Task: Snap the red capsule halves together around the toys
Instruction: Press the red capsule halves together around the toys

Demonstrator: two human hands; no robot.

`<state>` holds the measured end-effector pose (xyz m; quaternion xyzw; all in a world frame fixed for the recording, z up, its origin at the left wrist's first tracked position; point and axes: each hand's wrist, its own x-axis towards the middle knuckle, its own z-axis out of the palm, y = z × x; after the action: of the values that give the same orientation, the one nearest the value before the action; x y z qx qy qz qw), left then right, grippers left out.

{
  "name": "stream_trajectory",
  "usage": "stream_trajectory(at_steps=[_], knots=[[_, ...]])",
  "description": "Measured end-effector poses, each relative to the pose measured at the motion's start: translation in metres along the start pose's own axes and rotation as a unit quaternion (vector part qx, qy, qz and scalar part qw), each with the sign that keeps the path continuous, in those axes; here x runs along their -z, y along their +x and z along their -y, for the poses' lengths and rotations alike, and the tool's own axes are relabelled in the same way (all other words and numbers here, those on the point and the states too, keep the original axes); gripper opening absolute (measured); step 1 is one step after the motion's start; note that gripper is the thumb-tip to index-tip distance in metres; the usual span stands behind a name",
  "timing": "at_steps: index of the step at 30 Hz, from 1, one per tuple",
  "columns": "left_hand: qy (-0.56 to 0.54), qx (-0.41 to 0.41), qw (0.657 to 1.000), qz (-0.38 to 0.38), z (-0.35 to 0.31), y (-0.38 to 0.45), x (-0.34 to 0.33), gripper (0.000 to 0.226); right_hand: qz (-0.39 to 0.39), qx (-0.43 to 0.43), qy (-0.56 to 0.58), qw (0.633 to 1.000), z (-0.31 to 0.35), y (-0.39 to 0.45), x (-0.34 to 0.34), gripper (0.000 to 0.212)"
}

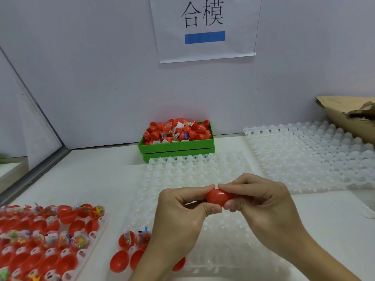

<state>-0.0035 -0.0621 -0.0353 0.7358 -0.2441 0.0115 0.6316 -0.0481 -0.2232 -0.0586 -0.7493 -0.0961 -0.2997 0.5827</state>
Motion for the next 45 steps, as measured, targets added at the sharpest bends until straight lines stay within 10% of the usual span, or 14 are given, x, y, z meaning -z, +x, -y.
stream_trajectory(at_steps=[10, 18, 23, 29, 45], knots=[[0.032, -0.027, 0.999, -0.031, 0.009, -0.002, -0.004, 0.043, -0.005, -0.030, -0.020, 0.999, 0.002, -0.003, -0.004, 0.052], [0.296, -0.284, 0.910, -0.059, 0.027, -0.001, -0.018, 0.013, -0.004, -0.157, 0.005, 0.988, 0.007, -0.005, -0.015, 0.041], [0.059, -0.094, 0.993, 0.029, 0.017, 0.006, -0.009, 0.041, -0.016, -0.174, 0.054, 0.983, 0.006, 0.001, -0.002, 0.047], [-0.139, 0.050, 0.982, 0.118, 0.015, 0.008, -0.002, 0.063, 0.064, -0.113, 0.130, 0.983, 0.015, 0.003, 0.001, 0.039], [-0.224, 0.084, 0.971, 0.015, 0.018, 0.000, -0.021, 0.029, 0.042, -0.077, 0.095, 0.992, 0.014, -0.002, -0.008, 0.062]])
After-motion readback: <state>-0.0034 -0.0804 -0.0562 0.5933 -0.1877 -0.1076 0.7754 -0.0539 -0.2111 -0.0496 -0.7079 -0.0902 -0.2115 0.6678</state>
